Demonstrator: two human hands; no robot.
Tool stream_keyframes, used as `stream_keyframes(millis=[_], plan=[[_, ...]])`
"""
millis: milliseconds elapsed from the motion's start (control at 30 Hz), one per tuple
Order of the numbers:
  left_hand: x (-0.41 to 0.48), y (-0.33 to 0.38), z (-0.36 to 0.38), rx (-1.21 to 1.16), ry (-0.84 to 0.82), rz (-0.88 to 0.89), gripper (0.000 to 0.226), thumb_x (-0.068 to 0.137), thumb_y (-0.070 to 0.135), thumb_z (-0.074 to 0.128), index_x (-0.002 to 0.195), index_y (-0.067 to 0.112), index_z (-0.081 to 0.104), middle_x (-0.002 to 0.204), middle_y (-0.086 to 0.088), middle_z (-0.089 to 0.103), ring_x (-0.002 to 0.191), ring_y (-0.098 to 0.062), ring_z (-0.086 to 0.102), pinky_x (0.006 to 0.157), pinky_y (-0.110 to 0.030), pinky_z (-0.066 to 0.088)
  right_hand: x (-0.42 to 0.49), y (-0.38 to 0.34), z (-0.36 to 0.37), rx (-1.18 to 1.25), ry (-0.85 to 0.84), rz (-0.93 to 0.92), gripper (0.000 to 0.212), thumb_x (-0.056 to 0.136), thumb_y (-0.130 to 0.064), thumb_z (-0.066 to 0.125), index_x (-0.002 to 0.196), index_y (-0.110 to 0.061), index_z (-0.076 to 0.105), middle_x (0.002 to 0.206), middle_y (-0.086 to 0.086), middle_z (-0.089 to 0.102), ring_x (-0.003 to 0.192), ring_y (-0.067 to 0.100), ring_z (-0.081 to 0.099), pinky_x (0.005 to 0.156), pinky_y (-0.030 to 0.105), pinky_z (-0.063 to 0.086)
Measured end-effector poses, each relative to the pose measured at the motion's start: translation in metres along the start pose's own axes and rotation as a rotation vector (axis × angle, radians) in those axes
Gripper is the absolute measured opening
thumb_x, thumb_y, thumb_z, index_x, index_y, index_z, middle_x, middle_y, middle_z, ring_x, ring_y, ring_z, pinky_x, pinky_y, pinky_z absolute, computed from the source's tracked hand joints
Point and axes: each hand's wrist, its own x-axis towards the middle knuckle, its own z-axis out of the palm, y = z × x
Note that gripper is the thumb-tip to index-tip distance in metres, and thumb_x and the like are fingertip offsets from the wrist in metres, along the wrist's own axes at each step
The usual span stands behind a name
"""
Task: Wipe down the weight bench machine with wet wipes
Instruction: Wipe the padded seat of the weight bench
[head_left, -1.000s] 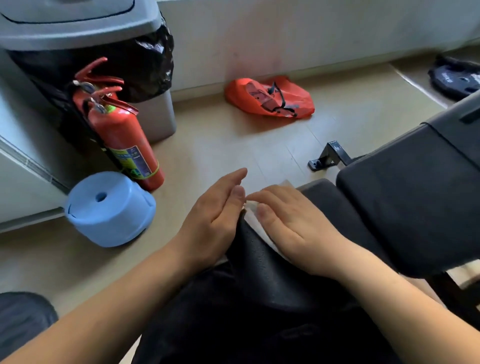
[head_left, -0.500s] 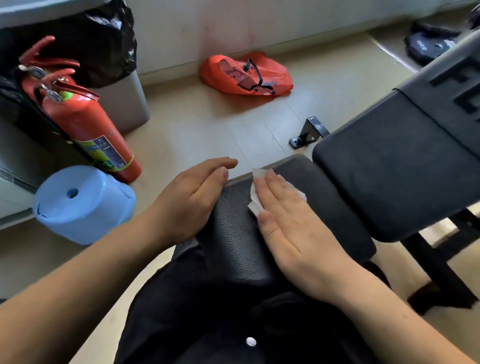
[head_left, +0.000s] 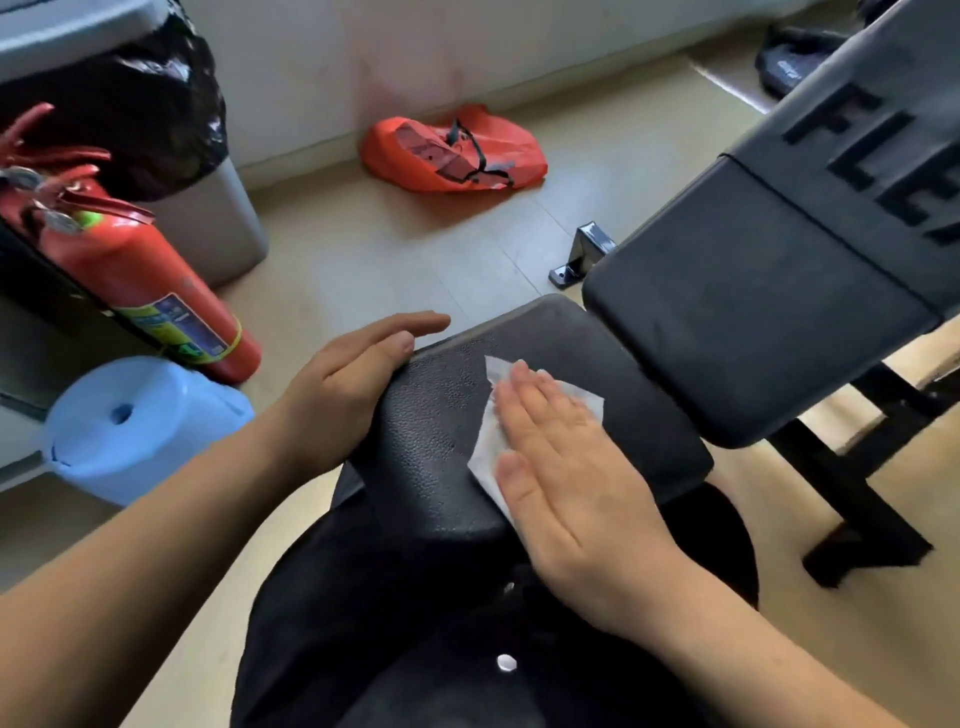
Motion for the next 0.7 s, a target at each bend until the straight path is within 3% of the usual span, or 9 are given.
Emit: stream_keyframes(millis=[167, 367, 500, 600, 700], plan=[[-0.002, 0.002, -0.002, 0.030, 0.042, 0.013, 0.047, 0.097, 0.032, 0.040, 0.135, 0.021, 0.065, 0.139, 0.011, 0.064, 0.133, 0.002, 0.052, 0.120, -0.030, 0.034, 0.038, -0.050, -0.011, -0.084, -0.274, -0.139, 0.082, 0.095, -0.060, 0.002, 0.163, -0.016, -0.011, 0.170, -0.001, -0.023, 0.152, 0.005, -0.030, 0.127, 0.032, -0.012], [0.000, 0.000, -0.013, 0.141, 0.112, 0.023, 0.053, 0.099, 0.038, 0.036, 0.145, 0.020, 0.056, 0.146, 0.009, 0.057, 0.135, 0.001, 0.048, 0.117, -0.018, 0.033, 0.060, -0.073, -0.013, -0.172, -0.331, -0.119, 0.082, 0.107, -0.055, 0.026, 0.162, -0.013, -0.016, 0.170, 0.005, -0.024, 0.154, 0.010, -0.028, 0.127, 0.034, -0.011], [0.005, -0.007, -0.019, 0.114, 0.196, 0.009, 0.044, 0.106, 0.034, 0.043, 0.143, 0.016, 0.057, 0.143, 0.002, 0.060, 0.131, -0.006, 0.054, 0.116, -0.026, 0.038, 0.089, -0.064, -0.015, -0.060, -0.307, -0.054, 0.079, 0.103, -0.062, 0.033, 0.166, -0.023, 0.006, 0.174, 0.002, -0.002, 0.158, 0.007, -0.010, 0.127, 0.030, -0.010], [0.006, -0.004, -0.018, 0.034, 0.256, -0.016, 0.051, 0.098, 0.045, 0.045, 0.138, 0.017, 0.059, 0.131, 0.002, 0.066, 0.121, -0.014, 0.063, 0.111, -0.037, 0.046, 0.112, -0.049, -0.014, -0.067, -0.242, -0.020, 0.072, 0.099, -0.069, 0.034, 0.158, -0.027, 0.036, 0.162, 0.001, 0.035, 0.151, 0.014, 0.022, 0.125, 0.034, 0.008], [0.002, -0.003, -0.015, 0.007, 0.244, -0.017, 0.048, 0.097, 0.043, 0.048, 0.136, 0.017, 0.061, 0.127, 0.001, 0.069, 0.117, -0.016, 0.066, 0.109, -0.044, 0.048, 0.114, -0.040, -0.011, -0.057, -0.216, -0.016, 0.068, 0.096, -0.072, 0.034, 0.148, -0.032, 0.049, 0.143, -0.002, 0.053, 0.136, 0.015, 0.040, 0.118, 0.033, 0.023]])
